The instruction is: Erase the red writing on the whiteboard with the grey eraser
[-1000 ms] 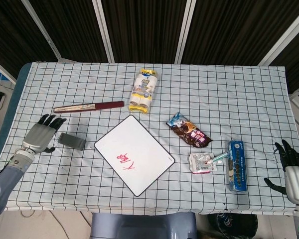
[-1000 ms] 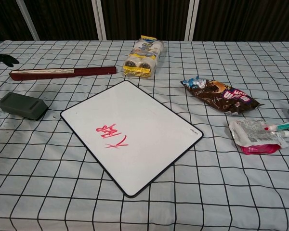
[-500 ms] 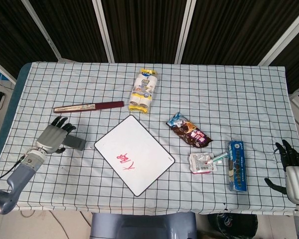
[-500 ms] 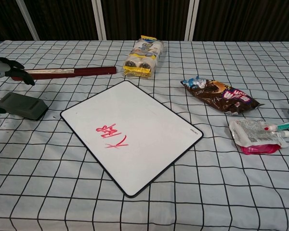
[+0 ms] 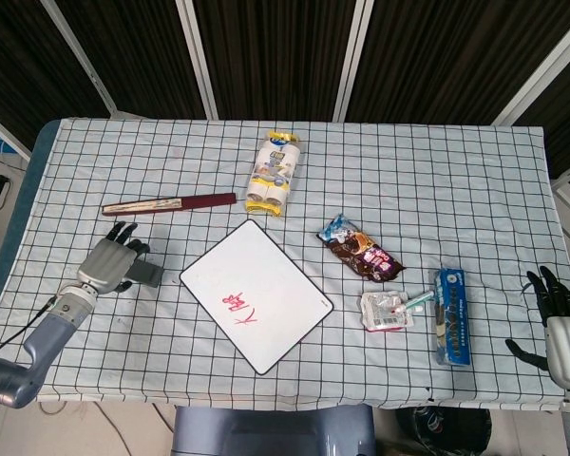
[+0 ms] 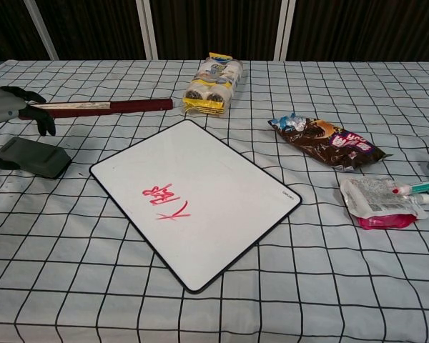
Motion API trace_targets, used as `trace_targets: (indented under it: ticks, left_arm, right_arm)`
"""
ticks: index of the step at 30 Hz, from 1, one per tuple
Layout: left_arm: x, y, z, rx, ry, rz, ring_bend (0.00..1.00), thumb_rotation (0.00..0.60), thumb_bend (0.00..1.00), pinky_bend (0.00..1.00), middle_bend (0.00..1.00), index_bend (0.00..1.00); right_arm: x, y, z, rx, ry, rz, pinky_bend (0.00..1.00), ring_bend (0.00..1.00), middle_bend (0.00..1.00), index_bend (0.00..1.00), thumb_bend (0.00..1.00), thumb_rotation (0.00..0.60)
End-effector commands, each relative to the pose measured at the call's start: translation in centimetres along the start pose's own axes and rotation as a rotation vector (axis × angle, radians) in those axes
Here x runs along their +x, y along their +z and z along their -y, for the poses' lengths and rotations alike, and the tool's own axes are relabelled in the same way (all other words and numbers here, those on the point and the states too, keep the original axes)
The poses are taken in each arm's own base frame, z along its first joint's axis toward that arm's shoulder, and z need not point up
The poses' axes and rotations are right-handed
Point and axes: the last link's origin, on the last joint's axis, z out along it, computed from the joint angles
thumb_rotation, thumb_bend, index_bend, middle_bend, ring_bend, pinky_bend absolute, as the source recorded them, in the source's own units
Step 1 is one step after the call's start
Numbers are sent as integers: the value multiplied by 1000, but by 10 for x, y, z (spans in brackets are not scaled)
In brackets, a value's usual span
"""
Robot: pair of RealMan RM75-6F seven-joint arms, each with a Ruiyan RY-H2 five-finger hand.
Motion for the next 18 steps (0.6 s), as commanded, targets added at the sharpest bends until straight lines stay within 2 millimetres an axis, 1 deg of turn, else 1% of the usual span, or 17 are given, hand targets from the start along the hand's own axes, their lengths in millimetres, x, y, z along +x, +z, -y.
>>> trace_targets:
  ticks: [1,18]
  left_arm:
    - [0,-1,0,0,2,-1,0,600,167,35,331,325]
    - [-7,0,4,5,13,9,0,600,169,37,348,356]
  right_arm:
    - [0,0,0,0,-1,3,187,142,38,6,108,600]
    - [-1,0,0,-7,-5,11,187,142,38,6,107,600]
